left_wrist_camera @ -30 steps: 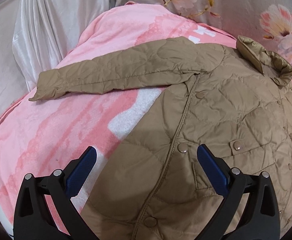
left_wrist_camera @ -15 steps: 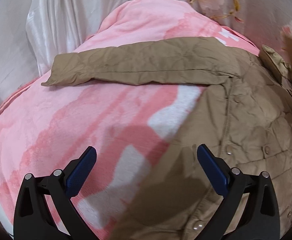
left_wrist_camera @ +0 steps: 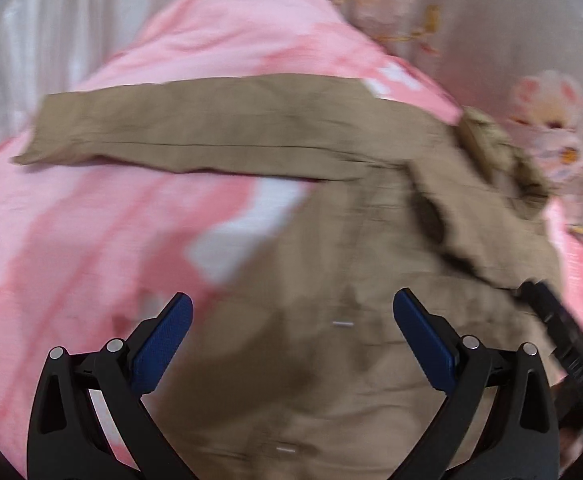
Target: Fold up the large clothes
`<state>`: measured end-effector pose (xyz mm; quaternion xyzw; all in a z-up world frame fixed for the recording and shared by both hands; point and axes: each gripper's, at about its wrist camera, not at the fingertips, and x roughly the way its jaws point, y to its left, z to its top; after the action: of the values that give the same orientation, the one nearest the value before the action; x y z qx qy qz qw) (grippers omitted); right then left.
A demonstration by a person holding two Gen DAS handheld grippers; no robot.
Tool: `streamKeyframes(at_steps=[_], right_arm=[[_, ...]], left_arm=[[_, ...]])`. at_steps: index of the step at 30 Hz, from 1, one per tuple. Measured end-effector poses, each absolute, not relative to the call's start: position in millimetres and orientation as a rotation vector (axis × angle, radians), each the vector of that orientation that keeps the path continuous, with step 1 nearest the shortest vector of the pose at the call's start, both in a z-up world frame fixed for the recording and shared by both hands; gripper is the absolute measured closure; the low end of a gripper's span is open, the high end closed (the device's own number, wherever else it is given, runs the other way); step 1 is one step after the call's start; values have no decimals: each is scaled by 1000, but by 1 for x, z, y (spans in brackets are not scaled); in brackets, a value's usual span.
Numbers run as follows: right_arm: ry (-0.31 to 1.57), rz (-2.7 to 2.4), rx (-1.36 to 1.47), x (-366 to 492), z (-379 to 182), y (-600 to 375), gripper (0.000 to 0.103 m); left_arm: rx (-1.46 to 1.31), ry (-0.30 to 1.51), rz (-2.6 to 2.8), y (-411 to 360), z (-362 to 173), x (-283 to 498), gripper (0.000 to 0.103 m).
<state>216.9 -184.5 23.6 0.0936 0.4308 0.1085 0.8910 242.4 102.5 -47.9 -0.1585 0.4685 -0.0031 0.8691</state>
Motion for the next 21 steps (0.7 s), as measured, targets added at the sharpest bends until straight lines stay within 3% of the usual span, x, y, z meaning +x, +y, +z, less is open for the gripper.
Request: streamKeyframes(at_steps=[6,11,12,13,14,15,16,18,21], right_arm=[[888,-35,369,189,17,-301,30],[888,-134,782,184,-20,-398,35],[891,-148,811,186,-27,-407,42],[896,-171,840,191,-36,-417,51],[898,-183,860,195,-42,-425,56],[896,-190,873,197,-47,-429,67],[895,-198,883,203,-50,-434,81],[871,-199,877,210,-46,-436,93],[789,-205,761,207,-19,-429,96]], left_arm=[[-437,1041,-223,44,-47,283,5],[-385,1088,-117,20,-68,335,6],[-398,1090,-93,21,-73,341,12],[-405,1091,-70,21,-76,345,26],[-402,1087,-58,21,-76,348,33],[-383,1082,-39,20,-75,350,45],[-361,1071,-26,21,-73,349,66],[-342,1066,-47,25,-69,345,103],[-288,1064,-32,25,-67,341,103]])
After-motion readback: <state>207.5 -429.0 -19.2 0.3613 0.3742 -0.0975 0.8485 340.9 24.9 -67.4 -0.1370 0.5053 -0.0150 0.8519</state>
